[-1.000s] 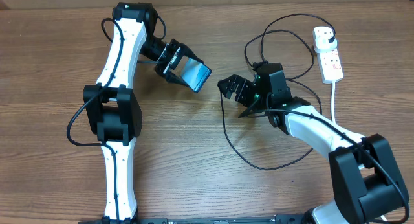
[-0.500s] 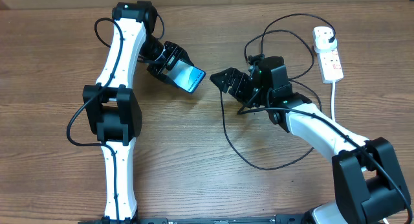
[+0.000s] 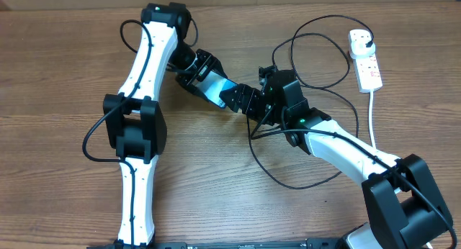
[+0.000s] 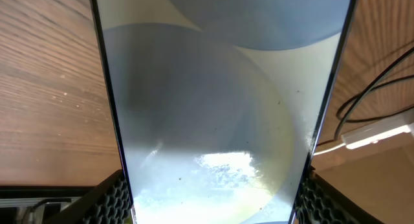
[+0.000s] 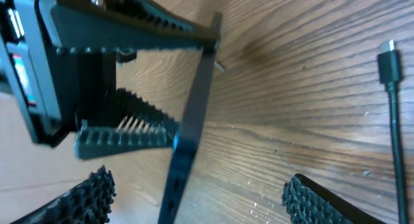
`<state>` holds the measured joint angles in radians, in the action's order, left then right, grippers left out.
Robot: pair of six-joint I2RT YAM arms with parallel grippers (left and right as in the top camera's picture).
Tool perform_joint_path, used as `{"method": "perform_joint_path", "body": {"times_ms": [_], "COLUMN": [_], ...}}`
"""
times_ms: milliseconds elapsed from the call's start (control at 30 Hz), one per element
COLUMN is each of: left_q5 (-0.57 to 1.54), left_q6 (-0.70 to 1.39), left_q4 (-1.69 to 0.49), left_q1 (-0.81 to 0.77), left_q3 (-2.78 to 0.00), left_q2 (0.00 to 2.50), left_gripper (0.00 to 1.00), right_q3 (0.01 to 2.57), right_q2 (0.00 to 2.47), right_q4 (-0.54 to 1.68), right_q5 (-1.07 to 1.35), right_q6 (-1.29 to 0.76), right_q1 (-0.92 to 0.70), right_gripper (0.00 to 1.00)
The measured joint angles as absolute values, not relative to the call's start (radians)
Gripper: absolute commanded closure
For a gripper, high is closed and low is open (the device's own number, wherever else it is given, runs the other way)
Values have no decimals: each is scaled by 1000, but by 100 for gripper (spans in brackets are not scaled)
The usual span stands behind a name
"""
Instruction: Plug charger to phone and switch on socket
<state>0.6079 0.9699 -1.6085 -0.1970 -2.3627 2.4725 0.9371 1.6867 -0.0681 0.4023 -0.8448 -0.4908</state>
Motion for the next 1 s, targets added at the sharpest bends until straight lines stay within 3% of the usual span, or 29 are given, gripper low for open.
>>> {"method": "perform_joint_path", "body": {"times_ms": [233, 1000], "left_q5": [607, 608], "left_q6": [970, 971], "left_q4": [-1608, -1613], "left_q1": [-249, -295], "left_q3": [-2363, -2363], "left_q2": [2473, 2473], "left_gripper": [96, 96], "right_q3": [937, 937], "right_q2": [1687, 1693], "right_q4": [-65, -59], "right_q5": [339, 215], "right_q6": [-846, -845], "right_q1": [-514, -533], "right_gripper": [22, 52]}}
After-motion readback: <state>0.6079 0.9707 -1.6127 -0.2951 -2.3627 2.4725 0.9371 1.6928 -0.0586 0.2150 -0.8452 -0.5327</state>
